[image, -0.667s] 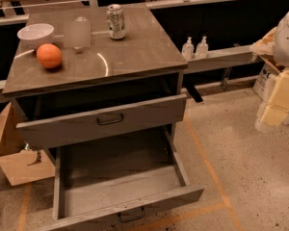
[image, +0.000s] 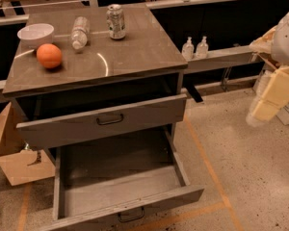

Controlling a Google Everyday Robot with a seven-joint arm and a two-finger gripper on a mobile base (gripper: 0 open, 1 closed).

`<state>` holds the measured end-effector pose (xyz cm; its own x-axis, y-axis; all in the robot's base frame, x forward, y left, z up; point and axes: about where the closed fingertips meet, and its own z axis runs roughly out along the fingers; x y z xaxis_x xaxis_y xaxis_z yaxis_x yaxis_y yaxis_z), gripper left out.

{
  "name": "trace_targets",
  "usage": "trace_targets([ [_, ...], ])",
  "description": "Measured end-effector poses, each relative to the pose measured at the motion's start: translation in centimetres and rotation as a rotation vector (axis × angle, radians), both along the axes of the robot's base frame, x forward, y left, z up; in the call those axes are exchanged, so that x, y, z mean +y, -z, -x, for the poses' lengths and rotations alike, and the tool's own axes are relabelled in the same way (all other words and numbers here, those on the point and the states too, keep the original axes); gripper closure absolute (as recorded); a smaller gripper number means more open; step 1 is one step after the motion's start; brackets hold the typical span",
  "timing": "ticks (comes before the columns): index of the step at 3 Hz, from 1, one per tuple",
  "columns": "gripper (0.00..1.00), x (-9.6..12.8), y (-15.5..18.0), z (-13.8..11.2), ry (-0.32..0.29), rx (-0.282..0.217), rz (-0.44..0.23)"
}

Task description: Place 7up can into middle drawer

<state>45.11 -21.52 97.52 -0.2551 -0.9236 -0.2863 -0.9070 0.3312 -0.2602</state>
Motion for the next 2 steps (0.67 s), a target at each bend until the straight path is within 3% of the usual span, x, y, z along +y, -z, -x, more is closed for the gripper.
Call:
trace_targets([
  [1,0.0,0.0,0.6,-4.7,0.12,-0.079,-0.225],
  [2,0.0,0.5,1.7,-9.4,0.187,-0.146,-0.447],
])
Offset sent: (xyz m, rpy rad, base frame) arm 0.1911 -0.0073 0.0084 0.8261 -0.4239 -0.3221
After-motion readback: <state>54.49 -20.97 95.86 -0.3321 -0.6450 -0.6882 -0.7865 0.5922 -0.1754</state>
